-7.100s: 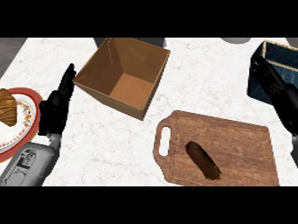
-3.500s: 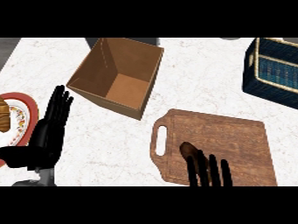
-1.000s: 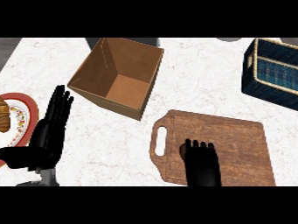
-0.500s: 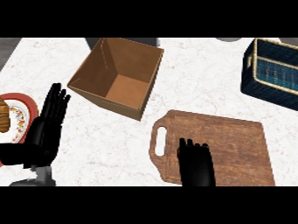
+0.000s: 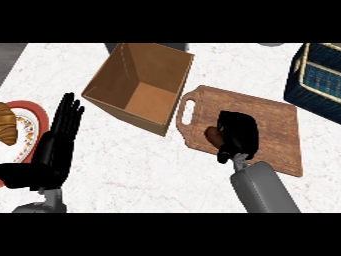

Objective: Pick the sweet potato from the cutting board and place it in the basket

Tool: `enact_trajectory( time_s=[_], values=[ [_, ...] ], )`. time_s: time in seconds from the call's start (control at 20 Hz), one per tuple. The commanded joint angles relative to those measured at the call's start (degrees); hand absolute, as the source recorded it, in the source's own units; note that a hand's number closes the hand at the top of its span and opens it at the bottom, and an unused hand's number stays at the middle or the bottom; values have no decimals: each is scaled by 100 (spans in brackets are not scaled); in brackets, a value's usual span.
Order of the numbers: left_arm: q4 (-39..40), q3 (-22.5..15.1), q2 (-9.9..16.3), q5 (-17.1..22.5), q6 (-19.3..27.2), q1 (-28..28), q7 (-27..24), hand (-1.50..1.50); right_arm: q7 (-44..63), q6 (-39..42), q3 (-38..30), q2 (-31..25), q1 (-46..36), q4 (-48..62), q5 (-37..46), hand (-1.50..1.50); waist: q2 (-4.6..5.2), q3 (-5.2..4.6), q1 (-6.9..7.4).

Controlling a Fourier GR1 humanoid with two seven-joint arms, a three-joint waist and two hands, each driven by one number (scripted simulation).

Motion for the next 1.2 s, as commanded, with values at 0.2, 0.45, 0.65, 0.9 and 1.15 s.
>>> enact_trajectory(
  time_s=[0.2,0.45,0.65,0.9,1.15],
  values=[
    [157,56,-48,-32,14,98,-212,0,-360,-1178,-696,64,-937,140,-1391,150,-39,6,-91],
    [139,174,-1,-5,19,249,-248,0,-321,-881,-876,26,-1107,-1410,-1566,150,-83,-1,-221],
    [459,307,45,-22,5,-199,-224,0,205,-482,-766,66,-865,-2591,-1830,150,-74,-1,-273],
    [324,266,-9,-64,36,-219,-77,0,1205,392,-1201,-31,-1432,-3198,-1973,150,-63,-1,-199],
    [298,69,-142,-100,-54,220,-294,0,1545,668,-1615,-490,-1482,-3068,-1782,150,-56,-2,-167]
  ],
)
